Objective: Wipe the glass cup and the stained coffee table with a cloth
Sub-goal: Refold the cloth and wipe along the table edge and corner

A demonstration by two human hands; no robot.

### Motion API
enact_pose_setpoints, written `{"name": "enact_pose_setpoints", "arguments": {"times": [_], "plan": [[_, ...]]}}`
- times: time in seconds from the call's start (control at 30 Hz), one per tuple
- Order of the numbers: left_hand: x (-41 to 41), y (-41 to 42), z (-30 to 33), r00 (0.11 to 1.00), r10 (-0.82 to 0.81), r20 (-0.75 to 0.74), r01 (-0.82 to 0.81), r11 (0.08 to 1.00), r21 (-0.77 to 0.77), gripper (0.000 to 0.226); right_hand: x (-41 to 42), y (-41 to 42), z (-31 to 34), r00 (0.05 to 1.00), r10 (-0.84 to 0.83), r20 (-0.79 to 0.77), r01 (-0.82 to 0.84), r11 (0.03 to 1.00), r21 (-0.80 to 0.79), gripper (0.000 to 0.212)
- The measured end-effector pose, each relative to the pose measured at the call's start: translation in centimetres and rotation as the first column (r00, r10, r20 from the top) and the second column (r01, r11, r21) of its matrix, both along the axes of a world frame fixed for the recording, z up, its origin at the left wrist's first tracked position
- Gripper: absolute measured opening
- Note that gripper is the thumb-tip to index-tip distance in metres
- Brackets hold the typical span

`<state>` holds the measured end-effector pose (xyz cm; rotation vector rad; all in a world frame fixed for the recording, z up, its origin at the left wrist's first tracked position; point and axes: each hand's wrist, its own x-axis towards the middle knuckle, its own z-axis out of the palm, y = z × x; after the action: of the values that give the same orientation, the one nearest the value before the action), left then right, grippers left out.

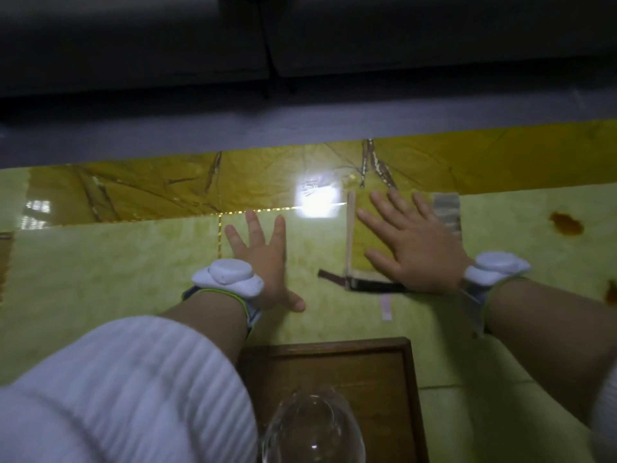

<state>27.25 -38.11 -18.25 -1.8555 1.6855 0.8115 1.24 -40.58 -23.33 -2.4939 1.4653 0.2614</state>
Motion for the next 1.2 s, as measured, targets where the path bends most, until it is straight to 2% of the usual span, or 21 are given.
{"name": "enact_pose_setpoints", "arguments": {"times": [0.07,0.13,0.2,0.33,0.4,0.47,0.57,0.63,0.73,0.87,0.93,1.1,1.2], "plan": [[0.0,0.0,0.0,1.0,0.001,0.001,-0.001,1.0,-0.005,0.148,1.9,-0.6,-0.1,0.99,-0.142,0.026,0.142,0.99,-0.015,0.068],[-0.2,0.0,0.1,1.0,0.005,0.0,-0.005,1.0,-0.009,0.148,3.7,0.1,-0.2,0.978,-0.207,0.035,0.208,0.978,-0.029,0.067],[-0.2,0.1,0.2,1.0,0.009,0.001,-0.009,1.0,-0.014,0.147,4.4,1.7,-0.2,0.989,-0.147,0.034,0.148,0.988,-0.034,0.067],[-0.3,0.2,0.7,1.0,0.006,0.003,-0.006,1.0,-0.022,0.145,0.8,3.0,-0.1,0.997,0.08,0.024,-0.08,0.997,-0.009,0.067],[-0.3,0.1,0.6,1.0,0.001,0.005,-0.001,1.0,-0.022,0.144,-0.8,2.1,-0.2,0.996,0.087,0.009,-0.087,0.996,0.002,0.068],[-0.3,0.1,0.6,1.0,-0.001,0.009,0.002,1.0,-0.017,0.144,-0.8,0.8,-0.2,1.0,0.002,0.029,-0.002,1.0,-0.005,0.068],[-0.4,0.2,0.5,1.0,-0.002,0.013,0.003,1.0,-0.013,0.144,1.6,-0.5,-0.5,0.973,-0.225,0.059,0.226,0.974,-0.018,0.068],[-0.5,0.1,0.5,1.0,0.001,0.012,-0.001,1.0,-0.015,0.145,3.3,-0.2,-0.7,0.956,-0.29,0.052,0.291,0.956,-0.024,0.068],[-0.3,0.1,0.6,1.0,0.008,0.01,-0.008,1.0,-0.016,0.145,3.4,1.9,-0.7,0.987,-0.148,0.059,0.15,0.988,-0.038,0.068],[-0.3,0.1,0.7,1.0,0.007,0.01,-0.007,1.0,-0.025,0.144,-0.6,1.8,-0.4,0.998,0.046,0.04,-0.045,0.999,-0.014,0.068],[-0.4,0.1,0.7,1.0,0.004,0.014,-0.004,1.0,-0.021,0.144,-1.5,0.7,-0.4,0.999,-0.014,0.034,0.015,1.0,-0.013,0.068],[-0.6,0.1,0.7,1.0,-0.001,0.014,0.002,1.0,-0.019,0.143,2.3,0.0,-0.6,0.943,-0.328,0.06,0.329,0.944,-0.008,0.068],[-0.7,0.1,0.9,1.0,0.012,0.006,-0.012,1.0,-0.028,0.142,2.3,2.4,-0.5,0.974,-0.219,0.05,0.221,0.975,-0.025,0.067]]}}
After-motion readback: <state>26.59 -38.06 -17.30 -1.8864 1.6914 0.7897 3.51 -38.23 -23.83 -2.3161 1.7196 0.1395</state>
